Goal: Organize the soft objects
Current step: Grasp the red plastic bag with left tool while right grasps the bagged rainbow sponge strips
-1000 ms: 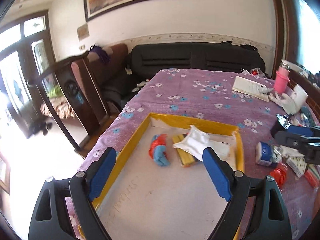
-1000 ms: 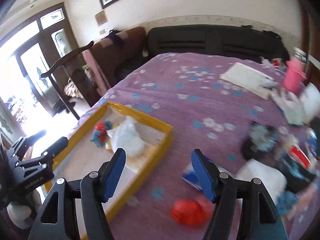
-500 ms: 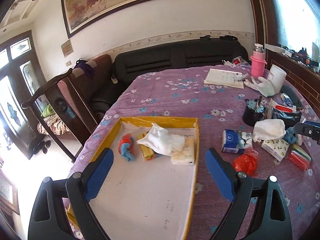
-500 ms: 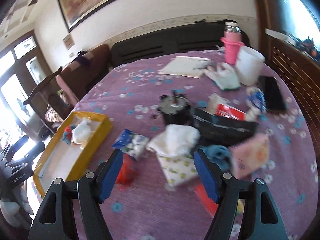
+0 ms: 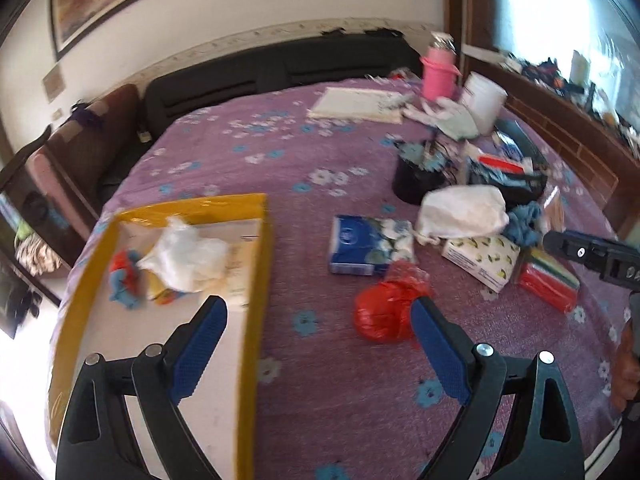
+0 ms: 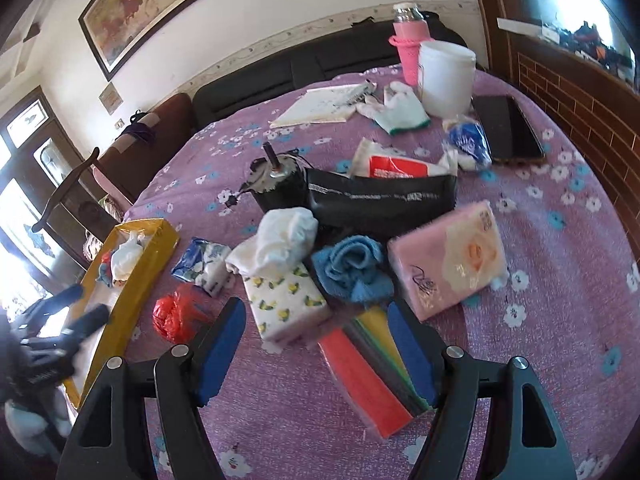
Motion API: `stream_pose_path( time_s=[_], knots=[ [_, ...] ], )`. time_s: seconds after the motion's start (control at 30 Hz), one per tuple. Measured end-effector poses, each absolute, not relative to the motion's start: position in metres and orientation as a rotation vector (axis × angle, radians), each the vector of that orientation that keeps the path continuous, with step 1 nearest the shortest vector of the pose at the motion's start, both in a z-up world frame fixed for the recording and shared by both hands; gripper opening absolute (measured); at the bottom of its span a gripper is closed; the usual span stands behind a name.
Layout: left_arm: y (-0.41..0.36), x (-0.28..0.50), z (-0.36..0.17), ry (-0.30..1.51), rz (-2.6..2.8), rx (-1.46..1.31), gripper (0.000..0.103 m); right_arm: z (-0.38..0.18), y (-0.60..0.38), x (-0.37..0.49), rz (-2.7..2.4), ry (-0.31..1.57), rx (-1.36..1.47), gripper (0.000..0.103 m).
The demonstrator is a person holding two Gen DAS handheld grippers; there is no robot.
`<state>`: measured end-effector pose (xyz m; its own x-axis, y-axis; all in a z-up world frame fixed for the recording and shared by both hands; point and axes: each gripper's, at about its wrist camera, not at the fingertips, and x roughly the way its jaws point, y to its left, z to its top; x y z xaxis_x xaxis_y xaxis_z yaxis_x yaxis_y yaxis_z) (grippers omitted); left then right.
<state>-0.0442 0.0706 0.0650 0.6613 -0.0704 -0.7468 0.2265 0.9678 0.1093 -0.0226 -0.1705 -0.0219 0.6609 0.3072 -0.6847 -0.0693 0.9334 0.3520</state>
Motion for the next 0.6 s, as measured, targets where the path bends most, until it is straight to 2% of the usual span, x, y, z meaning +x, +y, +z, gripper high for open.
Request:
stream_pose_path(
  time_s=[0.27, 0.53, 0.57, 0.6],
  knots=[
    [0.031, -0.010, 0.024, 0.923, -0.199, 0.274, 0.092, -0.034, -0.198, -0.029, 0.191, 0.881, 0.269, 0.078],
    [0.019, 0.001, 0.000, 0.988, -0.239, 0.258, 0.092, -0.060, -0.170, -0.024, 0.242, 0.979, 0.130, 0.078],
    [0.019, 0.000, 0.000, 0.981, -0.239, 0.251, 0.090, -0.061, -0.164, -0.024, 0.241, 0.982, 0.104, 0.078],
    [0.021, -0.002, 0.001, 0.982, -0.252, 0.236, 0.075, -0.061, -0.159, -0.024, 0.237, 0.982, 0.077, 0.078]
  ],
)
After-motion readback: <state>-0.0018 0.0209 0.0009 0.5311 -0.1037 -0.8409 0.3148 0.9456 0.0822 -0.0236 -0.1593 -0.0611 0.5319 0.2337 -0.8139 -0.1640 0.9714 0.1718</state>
